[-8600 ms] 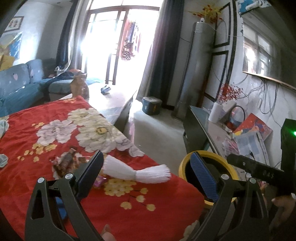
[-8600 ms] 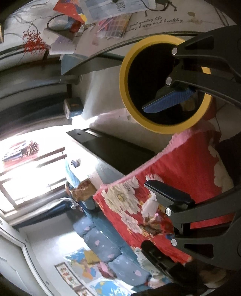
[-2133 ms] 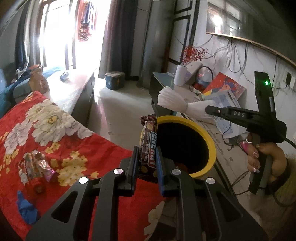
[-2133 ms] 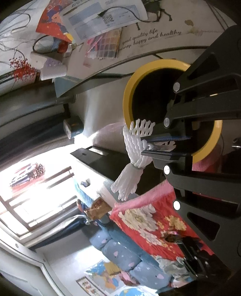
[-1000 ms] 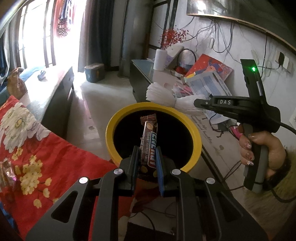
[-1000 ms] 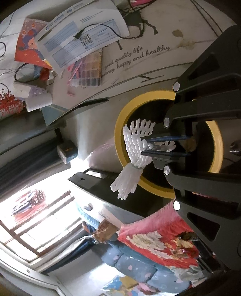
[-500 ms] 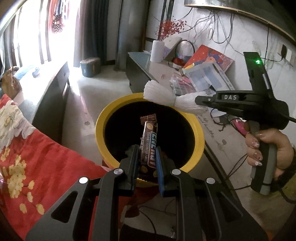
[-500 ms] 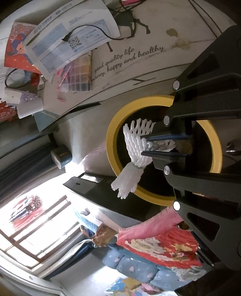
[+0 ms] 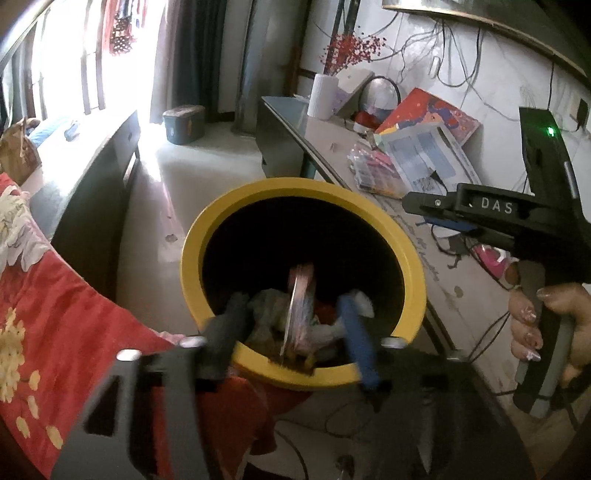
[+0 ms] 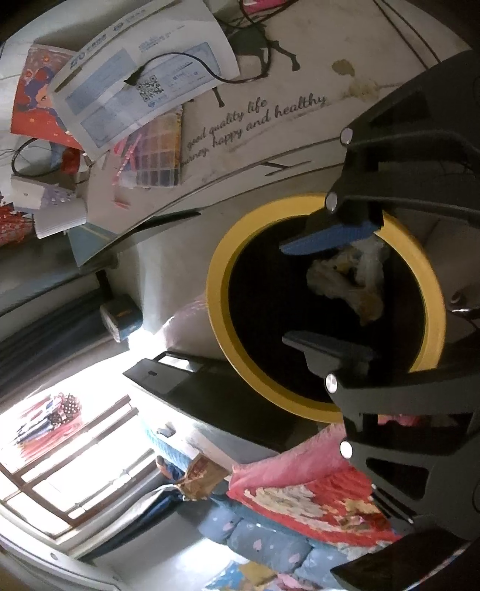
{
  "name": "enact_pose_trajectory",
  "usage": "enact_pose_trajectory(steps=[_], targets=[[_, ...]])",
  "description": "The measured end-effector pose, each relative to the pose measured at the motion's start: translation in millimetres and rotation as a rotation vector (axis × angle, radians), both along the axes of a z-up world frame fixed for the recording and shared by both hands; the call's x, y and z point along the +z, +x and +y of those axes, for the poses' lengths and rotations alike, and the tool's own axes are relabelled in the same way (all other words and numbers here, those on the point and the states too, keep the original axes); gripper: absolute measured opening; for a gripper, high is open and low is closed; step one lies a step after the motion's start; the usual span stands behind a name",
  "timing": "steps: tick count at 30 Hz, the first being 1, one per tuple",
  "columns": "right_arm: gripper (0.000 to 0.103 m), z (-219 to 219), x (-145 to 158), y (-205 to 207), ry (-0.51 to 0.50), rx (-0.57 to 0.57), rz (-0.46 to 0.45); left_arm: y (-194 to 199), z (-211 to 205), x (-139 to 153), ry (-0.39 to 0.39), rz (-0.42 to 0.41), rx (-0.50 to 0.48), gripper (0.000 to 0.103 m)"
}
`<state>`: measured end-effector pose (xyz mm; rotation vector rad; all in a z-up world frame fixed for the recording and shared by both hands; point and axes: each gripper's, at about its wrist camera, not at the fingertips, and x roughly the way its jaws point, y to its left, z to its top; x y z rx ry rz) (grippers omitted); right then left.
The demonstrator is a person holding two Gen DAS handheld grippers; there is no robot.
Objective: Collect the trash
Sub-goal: 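Open the left tool over the bin while the right tool opens to drop the white bag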
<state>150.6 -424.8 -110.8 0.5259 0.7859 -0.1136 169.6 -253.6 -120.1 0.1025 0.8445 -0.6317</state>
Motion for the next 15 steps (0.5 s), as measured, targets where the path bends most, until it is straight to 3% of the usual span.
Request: enact_pose_trajectory(steps=[4,10,15], targets=[[0.049,2,4,-1,-0.006,0.000,-0.015,-2,5,3,0.003,-0.020,0.023,0.074],[0.059,11,13,-2,-0.023,0.020,-0.050,-8,25,14,-0.001,-0.042,0.092,0.086],[0.061,25,26,-5,-0.036,0.050,-0.096,-11,51,28,-0.015,-0.065,0.183,0.093]])
